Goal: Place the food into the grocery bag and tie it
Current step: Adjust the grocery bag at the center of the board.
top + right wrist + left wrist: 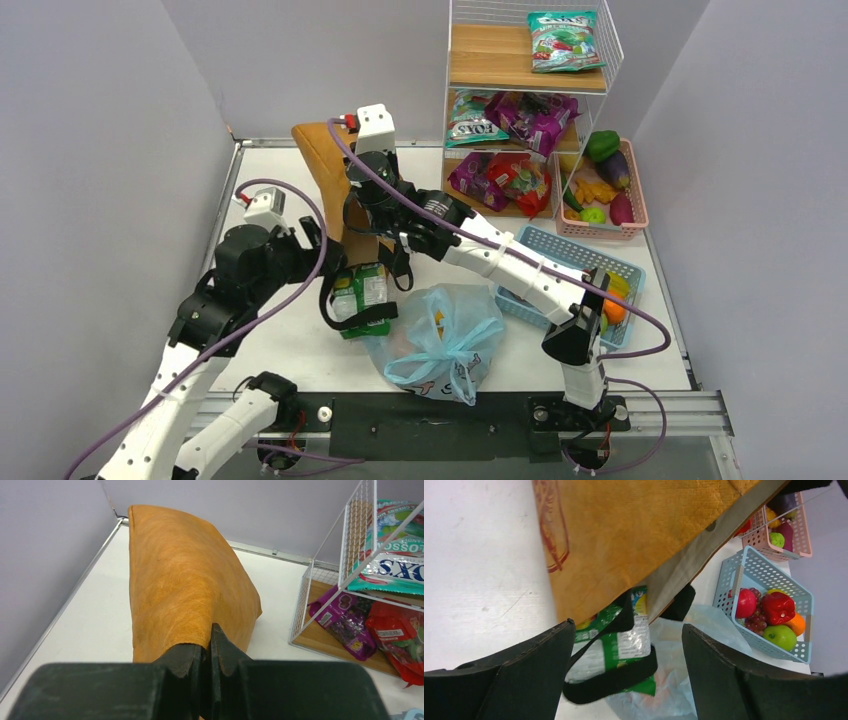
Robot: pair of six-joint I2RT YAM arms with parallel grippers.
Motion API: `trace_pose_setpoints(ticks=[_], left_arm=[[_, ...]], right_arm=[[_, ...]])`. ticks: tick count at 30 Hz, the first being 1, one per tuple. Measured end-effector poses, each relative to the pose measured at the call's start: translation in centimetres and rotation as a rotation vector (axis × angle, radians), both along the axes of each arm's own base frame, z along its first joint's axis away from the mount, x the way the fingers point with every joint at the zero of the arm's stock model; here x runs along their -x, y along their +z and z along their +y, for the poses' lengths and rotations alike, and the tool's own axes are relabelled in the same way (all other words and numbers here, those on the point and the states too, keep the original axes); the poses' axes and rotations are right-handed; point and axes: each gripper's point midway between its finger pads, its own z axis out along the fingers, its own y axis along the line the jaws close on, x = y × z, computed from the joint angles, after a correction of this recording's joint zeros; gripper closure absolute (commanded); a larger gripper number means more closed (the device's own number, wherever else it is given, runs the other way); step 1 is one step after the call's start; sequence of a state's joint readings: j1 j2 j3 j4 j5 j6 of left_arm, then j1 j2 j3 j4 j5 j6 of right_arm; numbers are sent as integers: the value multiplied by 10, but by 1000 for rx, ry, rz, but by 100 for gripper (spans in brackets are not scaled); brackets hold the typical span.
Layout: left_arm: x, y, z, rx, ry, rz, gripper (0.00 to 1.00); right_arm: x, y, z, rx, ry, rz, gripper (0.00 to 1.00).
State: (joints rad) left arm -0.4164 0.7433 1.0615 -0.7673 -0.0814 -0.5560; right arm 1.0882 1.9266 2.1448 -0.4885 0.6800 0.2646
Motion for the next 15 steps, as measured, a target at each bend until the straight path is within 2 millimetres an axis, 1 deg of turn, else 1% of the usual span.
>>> trace_pose_setpoints(ticks=[4, 7, 9, 11, 13, 14, 15], left_arm=[[-19, -7, -14, 27, -29, -33, 21], [-32, -4, -21, 31, -39, -63, 20], [-41, -1, -25, 32, -37, -93, 23], [-51, -2, -25, 24, -21, -113, 29], [-61, -9, -24, 5, -1, -119, 39], [-66, -15, -24, -6, 9, -116, 41], [-71, -20, -24, -15, 16, -112, 45]], right_arm=[[4, 3, 4, -17, 19, 7, 100], [7, -1, 7, -12, 41, 25, 100], [9, -4, 9, -13, 56, 39, 100], [11, -7, 11, -13, 73, 51, 100], [13, -8, 13, -17, 86, 60, 100], [14, -9, 14, -19, 94, 65, 100], [15, -9, 15, -21, 101, 69, 100]])
